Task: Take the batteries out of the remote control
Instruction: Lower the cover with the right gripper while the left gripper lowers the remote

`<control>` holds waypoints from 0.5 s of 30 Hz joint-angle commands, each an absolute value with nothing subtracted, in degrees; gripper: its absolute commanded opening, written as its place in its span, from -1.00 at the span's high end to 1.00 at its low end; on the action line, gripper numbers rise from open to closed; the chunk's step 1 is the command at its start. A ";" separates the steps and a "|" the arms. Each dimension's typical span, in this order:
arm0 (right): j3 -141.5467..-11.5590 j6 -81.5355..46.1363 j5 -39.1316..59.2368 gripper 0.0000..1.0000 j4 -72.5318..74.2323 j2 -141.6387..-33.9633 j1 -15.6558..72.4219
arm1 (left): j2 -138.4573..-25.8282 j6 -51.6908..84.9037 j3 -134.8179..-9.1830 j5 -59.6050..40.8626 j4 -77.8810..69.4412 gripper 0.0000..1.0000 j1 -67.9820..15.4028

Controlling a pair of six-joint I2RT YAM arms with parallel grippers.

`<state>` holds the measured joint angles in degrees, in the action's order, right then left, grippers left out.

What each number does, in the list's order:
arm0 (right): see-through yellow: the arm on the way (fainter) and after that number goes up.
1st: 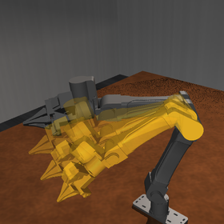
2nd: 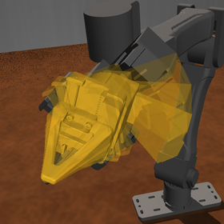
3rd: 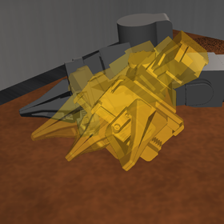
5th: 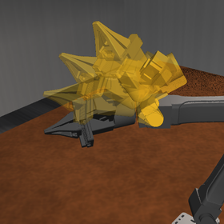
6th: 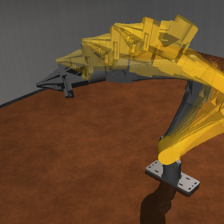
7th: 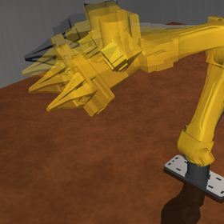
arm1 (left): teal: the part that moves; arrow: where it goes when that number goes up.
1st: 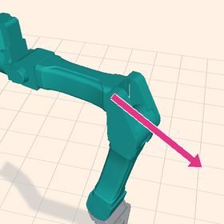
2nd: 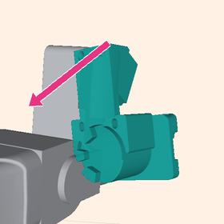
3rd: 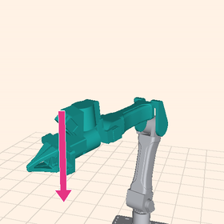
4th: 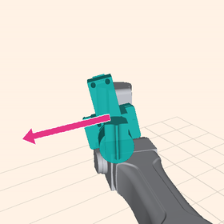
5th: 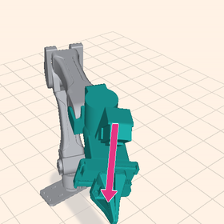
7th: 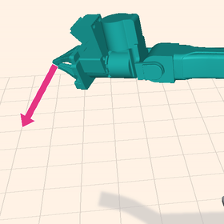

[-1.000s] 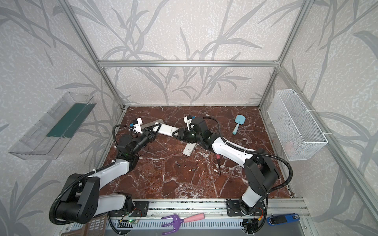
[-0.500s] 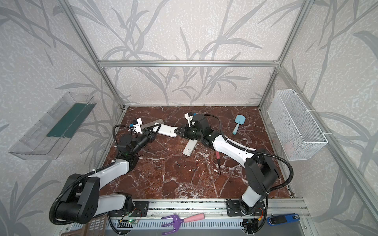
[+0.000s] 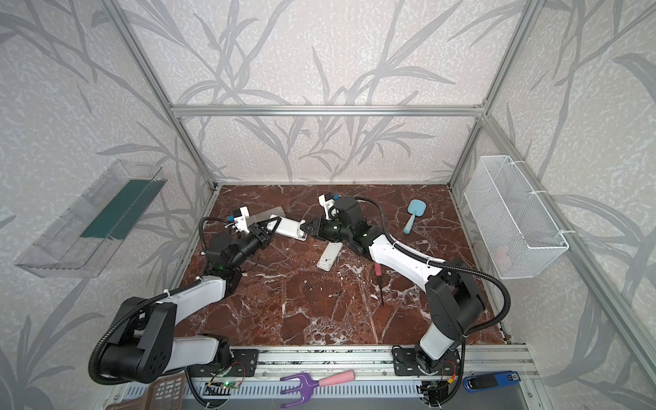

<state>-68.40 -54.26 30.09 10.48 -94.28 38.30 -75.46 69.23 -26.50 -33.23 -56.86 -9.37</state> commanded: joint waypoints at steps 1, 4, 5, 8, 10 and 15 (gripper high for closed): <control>-67.15 -55.60 30.50 0.78 11.97 -95.97 37.79 | -75.06 70.99 -27.55 -34.86 -62.15 1.00 -9.67; -66.63 -56.07 30.50 0.83 12.79 -96.17 37.62 | -75.48 71.25 -27.60 -34.89 -62.40 1.00 -9.67; -66.44 -56.25 30.50 0.85 13.17 -96.30 37.56 | -75.49 71.32 -27.53 -34.79 -62.57 1.00 -9.71; -66.22 -56.65 30.65 0.89 14.12 -96.27 37.28 | -76.06 71.66 -27.52 -34.96 -63.05 1.00 -9.67; -66.22 -56.84 30.91 0.92 14.59 -96.38 37.11 | -76.31 72.02 -27.53 -34.94 -63.53 1.00 -9.69; -65.83 -57.08 31.26 0.98 15.18 -96.24 36.78 | -77.02 72.20 -27.60 -35.06 -64.26 1.00 -9.71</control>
<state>-66.89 -56.38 30.55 14.02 -95.42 37.10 -77.03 70.57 -26.50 -33.19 -58.70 -9.37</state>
